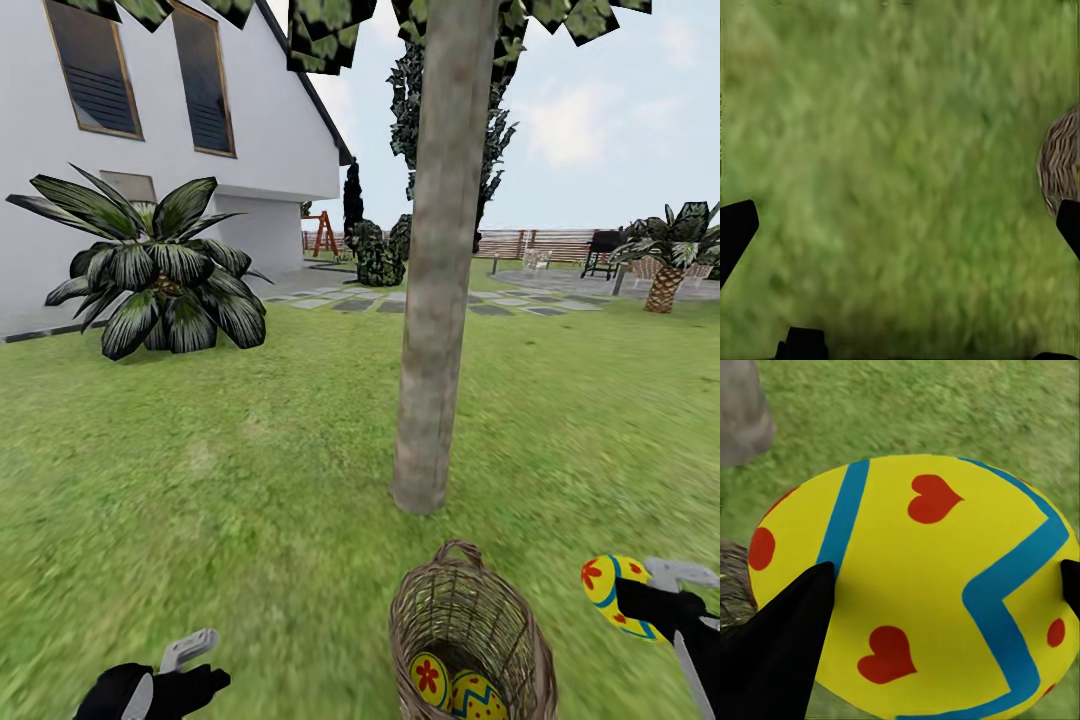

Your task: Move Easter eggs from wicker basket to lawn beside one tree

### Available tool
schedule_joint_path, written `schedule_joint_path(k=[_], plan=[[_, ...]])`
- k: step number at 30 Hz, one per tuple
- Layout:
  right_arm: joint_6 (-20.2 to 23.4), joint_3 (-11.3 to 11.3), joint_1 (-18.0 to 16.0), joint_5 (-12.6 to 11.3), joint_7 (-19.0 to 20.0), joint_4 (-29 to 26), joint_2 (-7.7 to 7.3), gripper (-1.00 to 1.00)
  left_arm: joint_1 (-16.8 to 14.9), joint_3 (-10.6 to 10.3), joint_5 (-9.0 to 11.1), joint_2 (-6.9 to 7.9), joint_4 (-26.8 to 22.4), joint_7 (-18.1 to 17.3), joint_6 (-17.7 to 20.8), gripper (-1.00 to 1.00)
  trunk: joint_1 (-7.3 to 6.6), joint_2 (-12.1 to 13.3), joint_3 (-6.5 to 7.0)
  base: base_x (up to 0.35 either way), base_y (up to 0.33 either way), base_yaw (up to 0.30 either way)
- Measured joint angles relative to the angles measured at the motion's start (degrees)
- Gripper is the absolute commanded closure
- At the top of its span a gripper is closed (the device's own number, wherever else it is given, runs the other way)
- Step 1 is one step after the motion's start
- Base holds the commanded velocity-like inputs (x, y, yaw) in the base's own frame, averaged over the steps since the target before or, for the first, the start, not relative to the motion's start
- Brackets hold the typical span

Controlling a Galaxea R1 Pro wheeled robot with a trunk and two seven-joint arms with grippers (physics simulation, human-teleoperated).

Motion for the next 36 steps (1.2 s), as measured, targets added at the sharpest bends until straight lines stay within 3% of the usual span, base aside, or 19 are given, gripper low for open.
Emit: schedule_joint_path(k=[3, 6, 12, 17, 26, 36], plan=[[0.7, 1.0, 0.0, -0.3, 0.7, 1.0, -0.95, 1.0, 0.0, -0.1, -0.5, 0.97, 0.5, 0.5, -1.0, -1.0, 0.0, 0.0, 0.0, 0.0, 0.0, 0.0], [1.1, 1.9, 0.0, 0.0, 0.6, 1.9, 0.02, 1.0, 0.0, 0.2, -0.6, 1.73, 0.7, 0.7, -1.9, -1.0, 0.0, 0.0, 0.0, 0.0, 0.0, 0.0], [1.3, 3.9, 0.0, 0.2, 0.5, 3.6, 1.97, 1.0, 0.0, 0.3, -0.6, 1.61, 0.7, 0.6, -3.9, -1.0, 0.0, 0.0, 0.0, 0.0, 0.0, 0.0], [1.3, 5.4, 0.0, 0.2, 0.2, 3.7, 2.16, 1.0, 0.0, 0.2, -0.7, 1.54, 0.8, 0.7, -6.4, -1.0, -0.02, 0.0, 0.0, 0.16, -0.177, 0.0], [1.2, 5.3, 0.0, 0.3, 0.1, 3.8, 2.17, 1.0, 0.0, 0.1, -0.7, 1.54, 0.7, 0.7, -6.4, -1.0, -0.01, 0.0, 0.0, 0.148, -0.272, 0.0], [1.2, 5.3, 0.0, 0.3, 0.1, 3.8, 2.5, 1.0, 0.0, 0.0, -0.8, 1.44, 1.1, 0.9, -6.0, -1.0, 0.02, 0.0, 0.0, -0.17, -0.262, 0.0]])
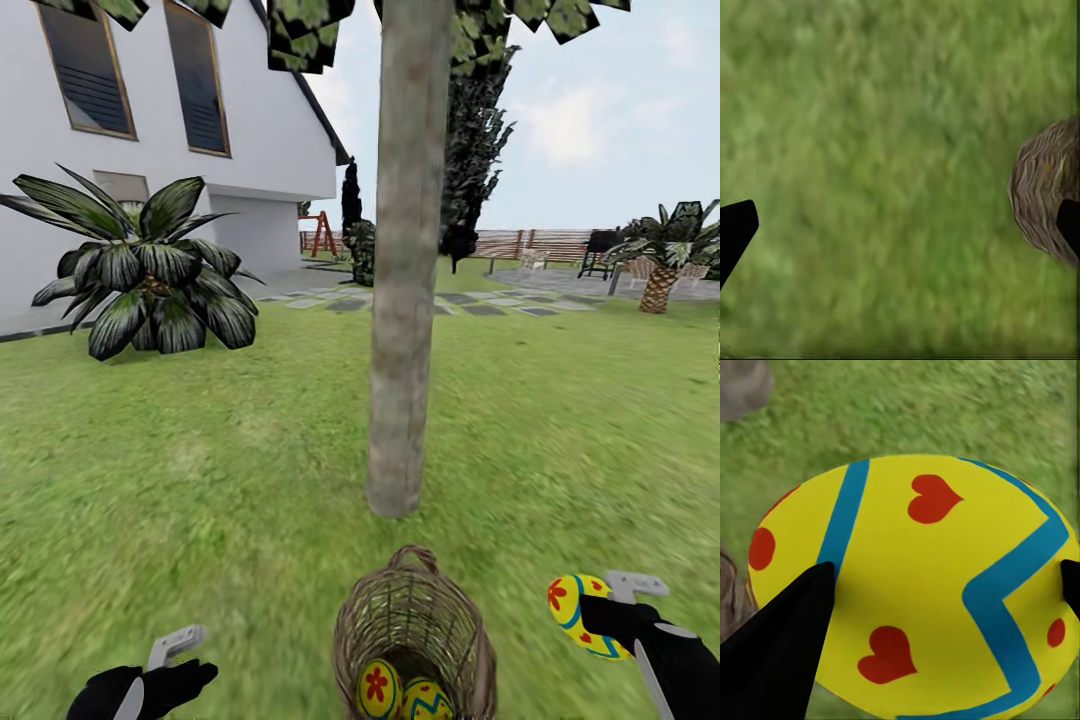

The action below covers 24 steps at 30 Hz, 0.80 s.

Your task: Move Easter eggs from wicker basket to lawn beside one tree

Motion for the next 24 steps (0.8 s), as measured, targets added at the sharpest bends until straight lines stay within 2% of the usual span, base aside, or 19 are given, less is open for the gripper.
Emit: schedule_joint_path(k=[8, 15, 18, 24], plan=[[-0.8, -0.1, 0.0, 0.0, -0.3, -0.1, 0.16, 1.0, 0.0, -0.1, 0.0, 0.0, 0.0, -0.1, 0.1, -1.0, 0.0, 0.0, 0.0, -0.175, -0.291, 0.0], [-10.7, -0.6, 0.0, -0.2, -0.5, -0.4, -0.32, 1.0, 0.0, -0.1, 0.0, 0.0, -0.2, -0.2, 0.1, -1.0, 0.0, 0.0, 0.0, -0.175, -0.291, 0.0], [-16.9, -2.6, 0.0, -0.3, -1.2, -0.2, -0.15, 1.0, 0.0, -0.1, 0.0, 0.0, -0.2, -0.2, 0.1, -1.0, 0.0, 0.0, 0.0, -0.175, -0.291, 0.0], [-18.6, -3.0, 0.0, -0.1, -1.4, -0.1, 0.06, 1.0, 0.0, -0.1, 0.1, 0.0, -0.4, -0.2, 0.1, -1.0, 0.0, 0.0, 0.0, -0.154, -0.289, 0.0]])
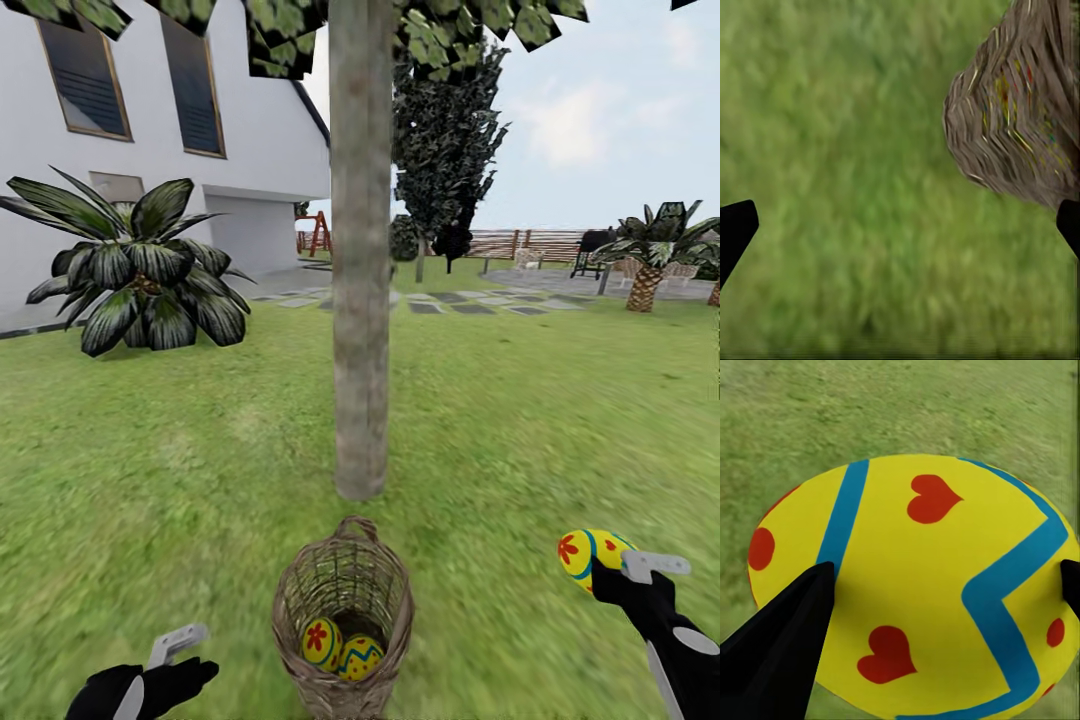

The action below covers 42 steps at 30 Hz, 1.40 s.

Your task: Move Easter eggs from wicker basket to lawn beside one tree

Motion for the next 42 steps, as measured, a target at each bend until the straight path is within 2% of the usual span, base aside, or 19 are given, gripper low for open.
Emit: schedule_joint_path(k=[7, 23, 28, 32, 42], plan=[[0.0, 0.2, 0.0, 0.0, 0.1, 0.2, 0.59, 1.0, 0.0, -0.1, -0.1, -0.05, -0.1, 0.0, -0.1, -1.0, -0.05, 0.0, 0.0, 0.24, -0.243, 0.0], [0.7, 0.1, 0.0, -0.1, 0.2, 0.2, 0.65, 1.0, 0.0, -0.2, -0.1, -0.09, -0.1, 0.0, -0.3, -1.0, -0.02, 0.0, 0.0, 0.219, -0.199, 0.009], [1.0, 0.1, 0.0, 0.0, 0.2, 0.2, 0.63, 1.0, 0.0, -0.2, 0.0, -0.17, -0.1, -0.1, -0.4, -1.0, -0.02, 0.0, 0.0, 0.004, -0.105, 0.258], [1.0, 0.1, 0.0, 0.0, 0.2, 0.2, 0.65, 1.0, 0.0, -0.3, -0.2, -1.0, -0.1, -0.1, -0.4, -1.0, -0.03, 0.0, 0.0, 0.052, -0.307, 0.287], [0.9, 0.1, 0.0, 0.0, 0.2, 0.2, 0.66, 1.0, 0.0, -0.1, -0.3, -0.93, -0.2, -0.1, -0.4, -1.0, -0.03, 0.0, 0.0, 0.115, -0.318, 0.288]])
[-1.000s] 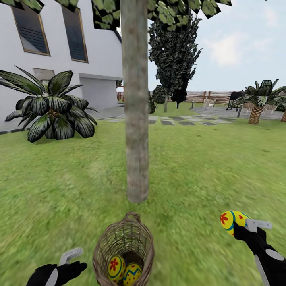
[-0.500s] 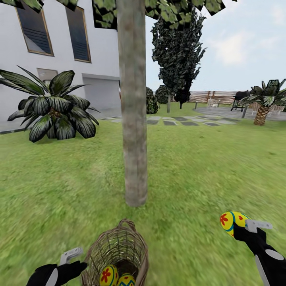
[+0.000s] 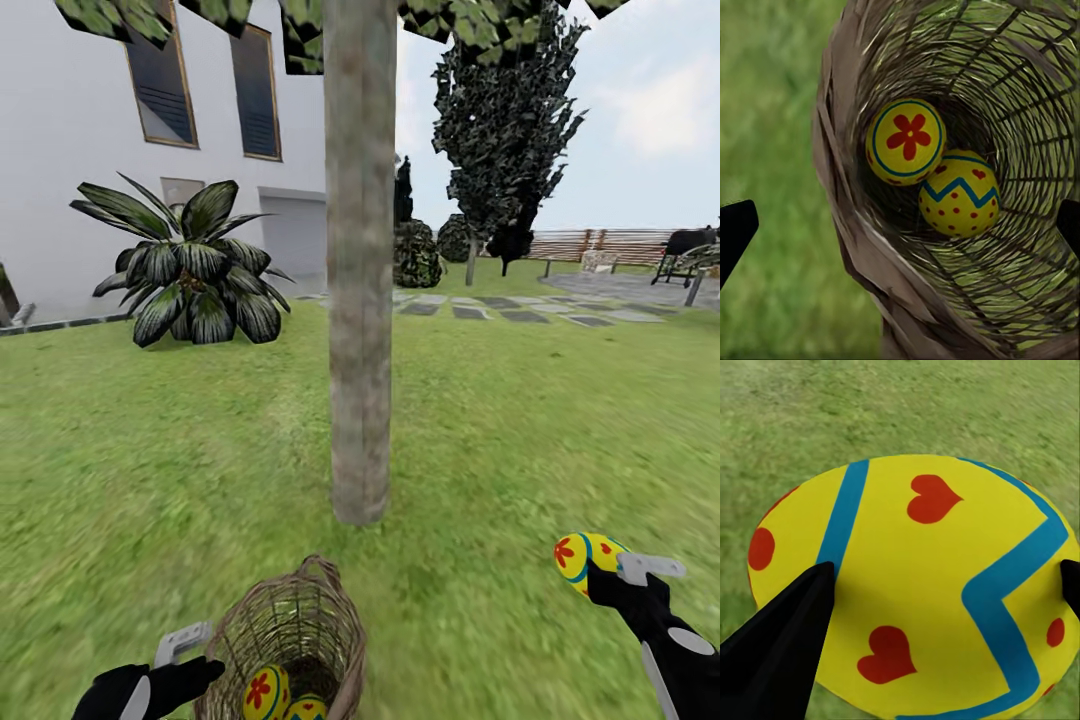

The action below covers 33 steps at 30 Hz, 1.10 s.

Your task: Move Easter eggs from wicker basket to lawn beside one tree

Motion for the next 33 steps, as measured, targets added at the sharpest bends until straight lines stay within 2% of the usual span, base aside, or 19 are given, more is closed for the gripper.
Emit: schedule_joint_path(k=[6, 18, 19, 23, 27, 33], plan=[[0.0, 0.0, 0.0, 0.0, 0.0, 0.0, 0.01, 1.0, 0.0, -0.1, 0.0, -0.03, 0.0, 0.0, 0.0, -1.0, 0.0, 0.0, 0.0, 0.141, -0.319, 0.209], [0.0, 0.0, 0.0, 0.0, 0.0, 0.1, 0.1, 1.0, 0.0, 0.0, 0.1, -0.06, 0.1, 0.0, 0.2, -1.0, 0.0, 0.0, 0.0, 0.129, -0.31, 0.006], [0.0, 0.0, 0.0, 0.0, -0.1, 0.1, 0.14, 1.0, 0.0, 0.1, 0.1, -0.03, 0.0, 0.0, 0.3, -1.0, -0.01, 0.0, 0.0, 0.188, -0.114, 0.0], [-0.3, 0.0, 0.0, 0.2, -0.1, 0.1, 2.28, 1.0, 0.0, 0.5, 0.2, -0.02, 0.1, 0.0, 0.4, -1.0, 0.01, 0.0, 0.0, 0.046, -0.019, 0.0], [-0.3, 0.0, 0.0, 0.2, -0.1, 0.1, 2.36, 1.0, 0.0, 0.6, 0.3, 0.04, 0.1, 0.0, 0.4, -1.0, 0.01, 0.0, 0.0, 0.002, -0.001, 0.0], [-0.3, 0.0, 0.0, 0.2, -0.1, 0.1, 2.37, 1.0, 0.0, 0.5, 0.3, 0.05, 0.1, 0.0, 0.6, -1.0, 1.33, -2.4, -1.07, 0.0, 0.0, 0.0]])
